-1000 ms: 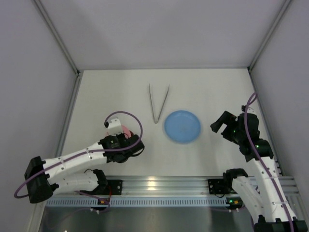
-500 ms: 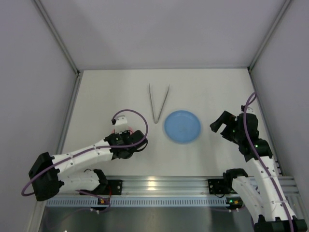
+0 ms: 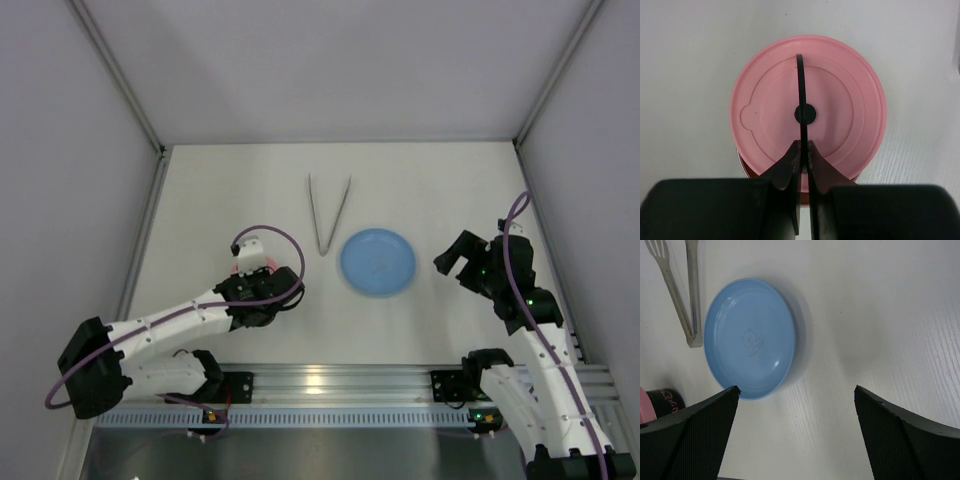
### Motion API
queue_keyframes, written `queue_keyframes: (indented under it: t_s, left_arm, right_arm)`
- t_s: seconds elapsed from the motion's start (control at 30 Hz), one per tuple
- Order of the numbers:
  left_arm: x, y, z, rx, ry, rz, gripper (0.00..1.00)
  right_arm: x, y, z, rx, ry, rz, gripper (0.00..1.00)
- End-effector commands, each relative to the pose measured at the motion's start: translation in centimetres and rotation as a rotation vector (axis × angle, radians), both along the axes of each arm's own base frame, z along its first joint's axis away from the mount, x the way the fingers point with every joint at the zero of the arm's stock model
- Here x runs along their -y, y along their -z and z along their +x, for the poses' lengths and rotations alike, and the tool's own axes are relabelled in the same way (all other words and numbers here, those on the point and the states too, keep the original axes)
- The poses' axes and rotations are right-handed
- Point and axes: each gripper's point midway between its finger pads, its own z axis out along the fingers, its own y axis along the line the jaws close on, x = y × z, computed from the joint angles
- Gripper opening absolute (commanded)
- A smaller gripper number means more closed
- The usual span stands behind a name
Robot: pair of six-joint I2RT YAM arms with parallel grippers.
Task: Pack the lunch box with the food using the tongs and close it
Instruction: Close the box lid on the packing box.
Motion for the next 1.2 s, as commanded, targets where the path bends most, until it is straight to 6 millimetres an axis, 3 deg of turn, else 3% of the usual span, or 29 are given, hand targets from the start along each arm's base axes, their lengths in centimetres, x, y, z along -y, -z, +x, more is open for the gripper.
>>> queue_keyframes:
  t_s: [0.0,0.37,0.57,0.83,1.17]
  left_arm:
    - [1.1,2.7,-2.2,-0.13,0.037,-0.091,0.04]
    - [1.0,2.0,-3.8,-0.188,0.074,-0.135,0.05]
    - [-0.1,1.8,-4.3,-0.19,0.049,-0.116,0.06]
    - [-1.1,2.7,-5.1,-0.208,0.007,-0.111,0.06]
    - [-0.8,2.0,-5.2,-0.136,0.007,-0.255,0.07]
  right_arm:
    - [0.1,-1.0,0.9,0.062,0.001,0.002,0.96]
    - [0.0,-1.0,0.9,0.065,0.001,0.011,0.96]
    - [-0.1,-0.9,0.9,0.062,-0.004,0.011,0.96]
    - [-0.2,-0.5,0.9,0.057,-0.008,0.016,0.96]
    - [-0.2,-0.4,1.0,0.056,-0.009,0.016,0.96]
